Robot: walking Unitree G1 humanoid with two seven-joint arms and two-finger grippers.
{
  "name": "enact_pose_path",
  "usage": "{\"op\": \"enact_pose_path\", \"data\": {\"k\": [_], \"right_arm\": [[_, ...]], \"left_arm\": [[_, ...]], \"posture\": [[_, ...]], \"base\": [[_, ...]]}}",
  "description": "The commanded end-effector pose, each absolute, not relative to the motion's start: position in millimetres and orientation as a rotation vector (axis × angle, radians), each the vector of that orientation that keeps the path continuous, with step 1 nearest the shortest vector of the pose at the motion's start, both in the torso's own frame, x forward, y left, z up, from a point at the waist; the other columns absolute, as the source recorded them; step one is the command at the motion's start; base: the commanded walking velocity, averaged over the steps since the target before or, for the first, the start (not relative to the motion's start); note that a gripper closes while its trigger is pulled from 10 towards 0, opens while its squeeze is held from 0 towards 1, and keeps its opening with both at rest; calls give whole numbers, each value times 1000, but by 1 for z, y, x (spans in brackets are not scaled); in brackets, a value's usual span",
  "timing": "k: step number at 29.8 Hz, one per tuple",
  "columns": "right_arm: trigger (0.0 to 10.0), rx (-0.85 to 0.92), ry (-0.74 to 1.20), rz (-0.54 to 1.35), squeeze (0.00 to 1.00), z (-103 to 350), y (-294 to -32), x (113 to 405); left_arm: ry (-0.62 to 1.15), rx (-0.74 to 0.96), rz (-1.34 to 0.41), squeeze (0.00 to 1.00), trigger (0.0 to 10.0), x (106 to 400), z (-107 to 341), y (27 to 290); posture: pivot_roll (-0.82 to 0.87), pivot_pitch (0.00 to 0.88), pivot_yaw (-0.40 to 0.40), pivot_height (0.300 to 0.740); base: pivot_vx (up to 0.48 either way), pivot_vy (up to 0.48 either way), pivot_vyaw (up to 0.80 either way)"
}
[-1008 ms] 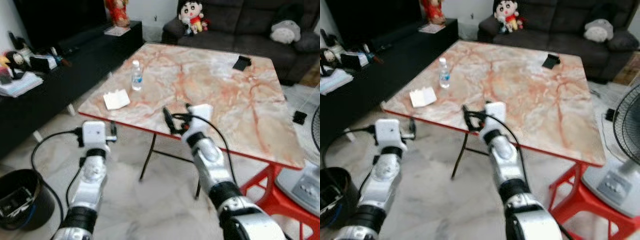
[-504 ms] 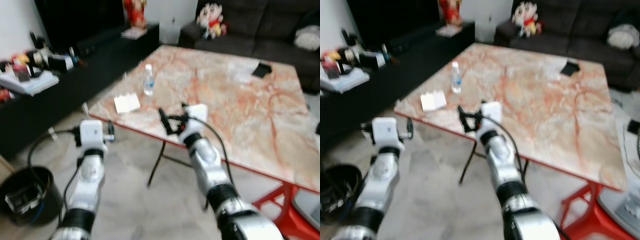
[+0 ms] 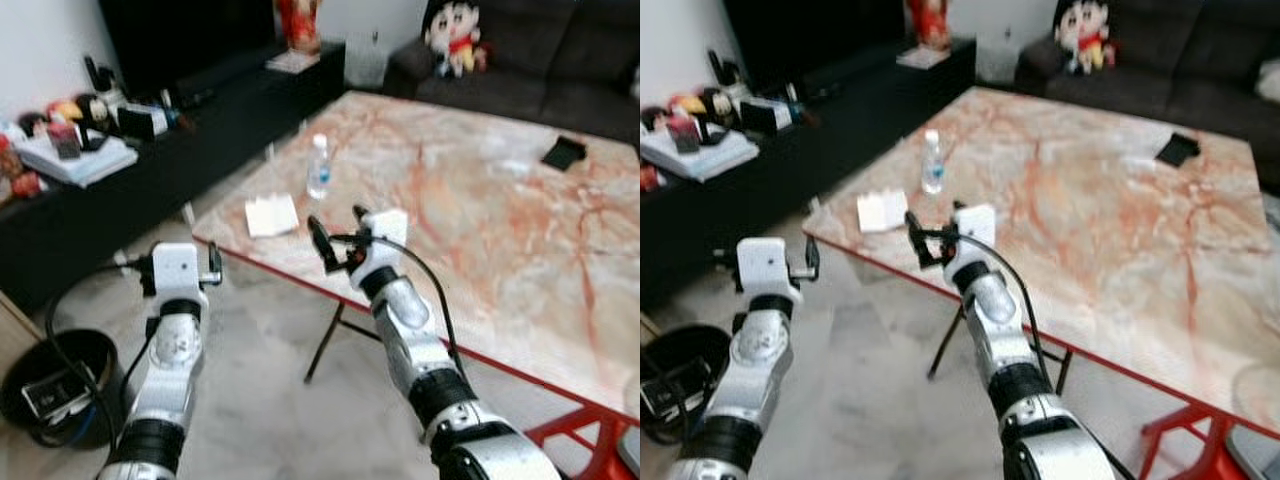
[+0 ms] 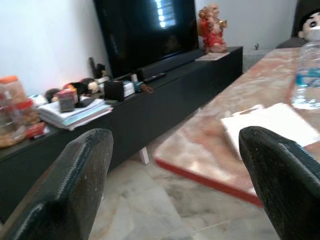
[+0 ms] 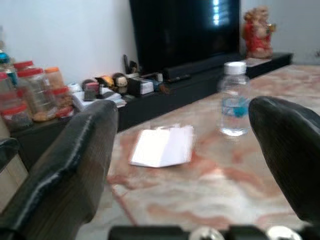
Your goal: Picking trash to rubbish bin
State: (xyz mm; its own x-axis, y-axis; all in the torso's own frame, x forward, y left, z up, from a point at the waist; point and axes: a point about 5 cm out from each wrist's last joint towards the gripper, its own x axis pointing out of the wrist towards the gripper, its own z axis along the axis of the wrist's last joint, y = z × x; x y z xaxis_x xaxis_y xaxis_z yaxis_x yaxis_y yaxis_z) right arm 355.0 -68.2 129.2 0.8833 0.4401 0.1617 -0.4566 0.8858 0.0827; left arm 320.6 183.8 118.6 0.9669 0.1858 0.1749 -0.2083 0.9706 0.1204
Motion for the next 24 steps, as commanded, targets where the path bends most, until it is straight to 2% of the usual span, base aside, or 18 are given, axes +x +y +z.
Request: {"op": "enact_pose_path", "data": {"k": [1,14,24], "right_arm": [[10000,108,-156,444,0,133,-78,358],[10000,106,-145,409,0,134,-90,362],[10000,106,-151,411,0,139,-87,364]], "left_arm": [[-174,150,177,0,10000,324,123,175],[-176,156,163,0,10000,329,126,169],[-190,172,135,0,10000,332,130,164]], "posture": [[74,0,-1,740],[71,0,-5,740],[67,0,-3,740]], "base": [[368,0,0],[366,0,0],[368,0,0]]}}
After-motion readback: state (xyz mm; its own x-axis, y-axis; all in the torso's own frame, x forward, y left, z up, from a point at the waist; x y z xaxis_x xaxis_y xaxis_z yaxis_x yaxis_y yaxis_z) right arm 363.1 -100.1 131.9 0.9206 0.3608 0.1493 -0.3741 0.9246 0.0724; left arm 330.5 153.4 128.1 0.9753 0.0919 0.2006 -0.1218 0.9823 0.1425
